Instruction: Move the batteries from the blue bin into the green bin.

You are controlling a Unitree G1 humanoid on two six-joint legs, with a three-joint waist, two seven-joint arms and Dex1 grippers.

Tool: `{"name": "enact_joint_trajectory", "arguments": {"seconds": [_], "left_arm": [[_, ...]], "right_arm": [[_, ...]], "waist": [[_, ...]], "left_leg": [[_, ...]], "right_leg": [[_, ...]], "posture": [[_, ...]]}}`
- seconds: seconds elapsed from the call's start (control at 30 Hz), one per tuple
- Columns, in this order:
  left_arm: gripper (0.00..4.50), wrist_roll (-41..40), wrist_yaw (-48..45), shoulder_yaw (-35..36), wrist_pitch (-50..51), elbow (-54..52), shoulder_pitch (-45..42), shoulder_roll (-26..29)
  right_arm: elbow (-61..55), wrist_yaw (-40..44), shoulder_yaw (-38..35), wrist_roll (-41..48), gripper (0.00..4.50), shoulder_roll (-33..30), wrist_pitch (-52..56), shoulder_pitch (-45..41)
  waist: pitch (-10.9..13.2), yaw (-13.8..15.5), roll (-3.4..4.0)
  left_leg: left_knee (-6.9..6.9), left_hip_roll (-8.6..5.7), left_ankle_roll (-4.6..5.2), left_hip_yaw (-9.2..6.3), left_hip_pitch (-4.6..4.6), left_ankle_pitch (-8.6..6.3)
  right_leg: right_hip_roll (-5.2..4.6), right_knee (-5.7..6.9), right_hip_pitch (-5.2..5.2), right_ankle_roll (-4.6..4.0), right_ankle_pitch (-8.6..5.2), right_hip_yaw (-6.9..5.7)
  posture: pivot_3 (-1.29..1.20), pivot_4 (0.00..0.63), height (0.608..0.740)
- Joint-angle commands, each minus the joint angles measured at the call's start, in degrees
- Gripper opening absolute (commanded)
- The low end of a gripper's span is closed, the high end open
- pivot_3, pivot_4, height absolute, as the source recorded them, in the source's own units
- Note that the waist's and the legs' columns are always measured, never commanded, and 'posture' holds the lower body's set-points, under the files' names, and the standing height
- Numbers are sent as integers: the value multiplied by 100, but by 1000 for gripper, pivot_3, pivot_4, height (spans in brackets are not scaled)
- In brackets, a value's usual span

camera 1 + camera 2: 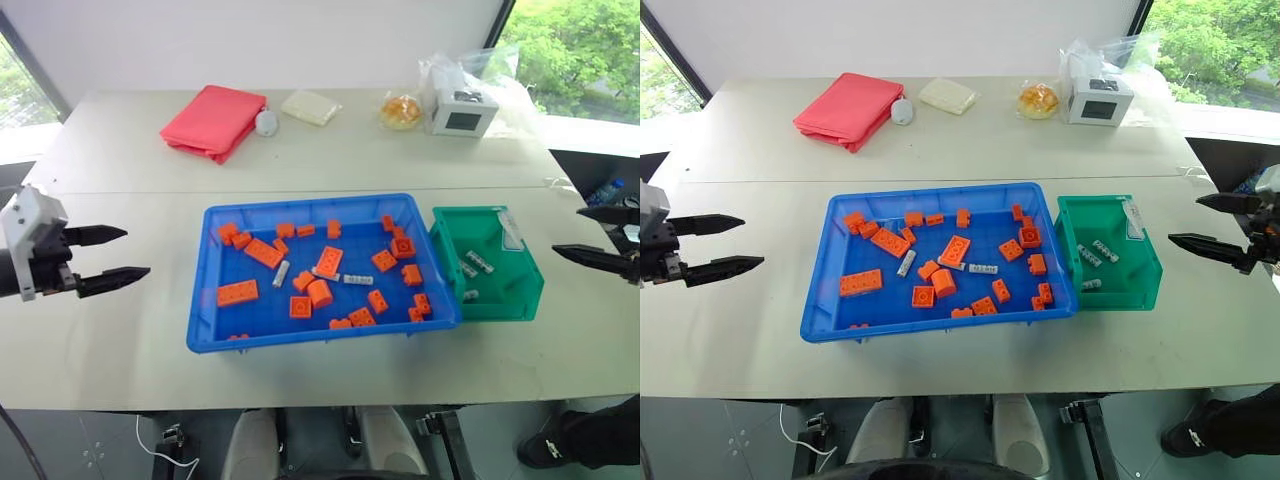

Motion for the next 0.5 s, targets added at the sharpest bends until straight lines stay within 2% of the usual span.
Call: {"name": "enact_joint_trajectory", "arguments": {"seconds": [0.03, 0.5], "left_arm": [[4500, -30, -2, 273, -99, -270, 115, 2], [4500, -239, 151, 295, 170, -334, -119, 17]], "right_arm": [[70, 20, -24, -15, 4451, -48, -145, -190], [690, -184, 224, -271, 4451, 48, -470, -715]], "waist": [[0, 2, 1], [1, 5, 3]], "left_leg": [[0, -1, 0, 1, 0, 0], [2, -2, 0, 3, 0, 0]], "right_leg": [[-1, 0, 0, 0, 0, 1], [2, 5, -1, 0, 0, 3]], "posture": [[0, 150, 736], [0, 150, 736]]}}
